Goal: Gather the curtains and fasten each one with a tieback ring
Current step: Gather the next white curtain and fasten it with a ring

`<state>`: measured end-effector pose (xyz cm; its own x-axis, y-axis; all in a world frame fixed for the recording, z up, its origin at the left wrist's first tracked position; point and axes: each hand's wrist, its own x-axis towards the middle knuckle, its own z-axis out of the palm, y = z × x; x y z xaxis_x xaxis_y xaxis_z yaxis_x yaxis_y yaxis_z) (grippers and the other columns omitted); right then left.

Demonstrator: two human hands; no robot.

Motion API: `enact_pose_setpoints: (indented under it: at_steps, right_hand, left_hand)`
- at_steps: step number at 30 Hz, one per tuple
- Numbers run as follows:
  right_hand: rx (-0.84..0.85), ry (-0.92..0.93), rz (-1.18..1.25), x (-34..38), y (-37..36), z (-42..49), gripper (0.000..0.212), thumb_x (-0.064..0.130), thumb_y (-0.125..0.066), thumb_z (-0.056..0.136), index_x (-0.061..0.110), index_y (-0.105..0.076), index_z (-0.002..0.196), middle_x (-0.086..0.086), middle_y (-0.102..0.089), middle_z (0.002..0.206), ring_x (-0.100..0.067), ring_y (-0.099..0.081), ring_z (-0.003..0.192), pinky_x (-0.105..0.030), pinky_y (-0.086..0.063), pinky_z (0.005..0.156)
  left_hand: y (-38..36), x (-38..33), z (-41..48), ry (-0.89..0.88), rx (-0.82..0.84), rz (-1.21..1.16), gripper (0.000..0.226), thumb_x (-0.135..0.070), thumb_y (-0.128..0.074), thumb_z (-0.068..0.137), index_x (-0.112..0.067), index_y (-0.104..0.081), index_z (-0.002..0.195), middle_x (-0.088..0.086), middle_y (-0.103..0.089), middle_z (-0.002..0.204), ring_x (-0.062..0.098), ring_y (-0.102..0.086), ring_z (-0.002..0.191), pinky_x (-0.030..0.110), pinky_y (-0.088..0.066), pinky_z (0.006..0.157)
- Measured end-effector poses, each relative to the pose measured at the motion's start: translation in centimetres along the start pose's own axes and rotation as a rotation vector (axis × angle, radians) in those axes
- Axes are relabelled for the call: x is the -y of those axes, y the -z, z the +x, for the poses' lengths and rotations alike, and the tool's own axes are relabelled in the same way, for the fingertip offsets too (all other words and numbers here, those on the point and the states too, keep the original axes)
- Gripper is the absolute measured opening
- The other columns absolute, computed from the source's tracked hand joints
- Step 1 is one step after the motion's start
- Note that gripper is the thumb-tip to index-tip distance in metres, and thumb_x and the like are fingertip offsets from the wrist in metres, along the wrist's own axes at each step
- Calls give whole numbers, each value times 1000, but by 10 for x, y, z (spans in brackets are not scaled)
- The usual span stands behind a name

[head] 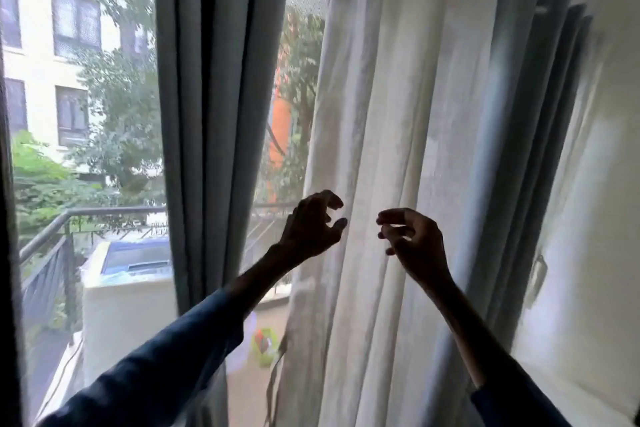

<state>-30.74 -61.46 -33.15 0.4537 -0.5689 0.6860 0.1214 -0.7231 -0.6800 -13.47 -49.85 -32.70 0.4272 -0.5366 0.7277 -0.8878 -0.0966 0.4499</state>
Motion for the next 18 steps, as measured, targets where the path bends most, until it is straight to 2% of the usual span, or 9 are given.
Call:
enact_pose_setpoints:
  at_steps: [3,9,12,16,18]
  right_hand:
    - [5,82,-36,-7,31,31,20,6,-63,90,22,-73,98,15,-75,95,-9,-74,78,-41,-63,57]
    - [39,198,-82,-6,88,107,22,6,-65,89,26,-72,98,16,-75,95,-5,-73,81,-42,-64,71]
    - [29,252,-57,7,106,146,23,5,-64,89,25,-72,98,16,-74,95,-5,-73,82,-41,-63,73]
    - [-37,334,-1,26,116,183,22,5,-65,90,22,-73,99,16,-74,93,-3,-72,82,-35,-64,72]
    - [-54,372,5,35,116,200,20,5,-65,90,20,-73,99,15,-74,92,-3,-71,80,-30,-63,71]
  left_hand:
    - [-11,-26,37,-15,-158,25,38,-31,-73,84,-22,-59,118,-9,-63,117,9,-65,85,38,-58,76]
    - [-20,-75,97,13,-352,118,47,-34,-73,83,-25,-51,124,-7,-57,120,15,-64,101,40,-56,84]
    - [-7,-93,127,23,-408,190,49,-34,-72,83,-25,-49,125,-5,-56,119,17,-62,104,43,-56,83]
    - [15,-115,167,-24,-443,293,52,-31,-74,83,-18,-48,126,1,-57,112,20,-61,102,38,-54,82]
    - [27,-126,188,-40,-460,322,52,-30,-74,83,-15,-48,126,4,-57,111,22,-60,102,40,-54,85]
